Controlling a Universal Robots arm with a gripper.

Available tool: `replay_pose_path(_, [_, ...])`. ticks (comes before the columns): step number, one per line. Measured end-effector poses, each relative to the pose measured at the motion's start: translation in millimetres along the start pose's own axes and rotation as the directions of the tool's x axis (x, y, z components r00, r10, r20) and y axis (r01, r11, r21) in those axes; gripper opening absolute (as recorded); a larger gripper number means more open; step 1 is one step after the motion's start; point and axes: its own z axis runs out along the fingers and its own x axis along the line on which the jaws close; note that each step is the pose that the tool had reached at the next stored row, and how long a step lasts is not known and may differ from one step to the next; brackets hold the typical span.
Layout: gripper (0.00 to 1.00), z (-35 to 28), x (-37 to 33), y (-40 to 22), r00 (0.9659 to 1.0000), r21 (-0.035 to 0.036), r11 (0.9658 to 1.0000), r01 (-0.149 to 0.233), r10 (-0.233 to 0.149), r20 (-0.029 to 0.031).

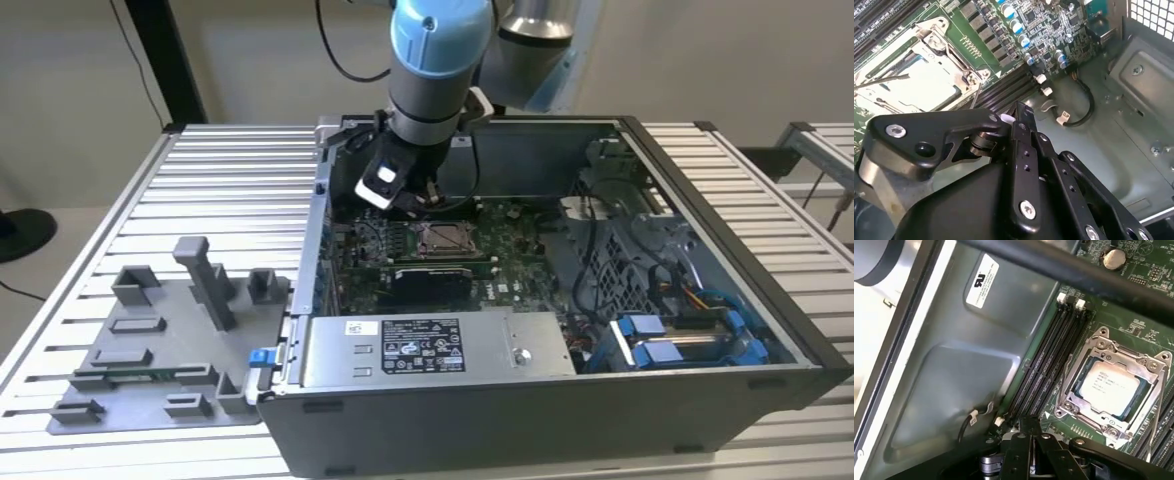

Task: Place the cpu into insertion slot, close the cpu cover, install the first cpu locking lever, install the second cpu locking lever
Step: 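Install the first cpu locking lever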

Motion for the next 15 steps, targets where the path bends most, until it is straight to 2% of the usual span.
replay_pose_path(1, [0.00, -0.1, 0.0, -0.1, 0.9998, 0.0071, 0.9998, 0.019, -0.019, -0.0020])
replay_pose_path(3, [0.00, -0.1, 0.1, -0.1, 0.9986, 0.0149, 0.9985, 0.053, -0.053, -0.0037])
replay_pose_path(4, [0.00, -0.1, 0.1, -0.2, 0.9976, 0.0164, 0.9974, 0.070, -0.070, -0.0032])
replay_pose_path(6, [0.00, -0.2, 0.0, -0.2, 0.9952, 0.0151, 0.9951, 0.097, -0.097, -0.0002])
replay_pose_path(8, [0.00, -0.1, 0.0, -0.1, 0.9920, 0.0115, 0.9919, 0.126, -0.126, 0.0042])
replay_pose_path(11, [0.00, -0.1, 0.0, -0.1, 0.9852, 0.0038, 0.9853, 0.171, -0.171, 0.0127])
replay_pose_path(13, [0.00, -0.1, 0.1, -0.1, 0.9801, -0.0062, 0.9803, 0.197, -0.197, 0.0235])
replay_pose_path(15, [0.00, -0.1, 0.1, -0.1, 0.9744, -0.0213, 0.9749, 0.222, -0.221, 0.0421])
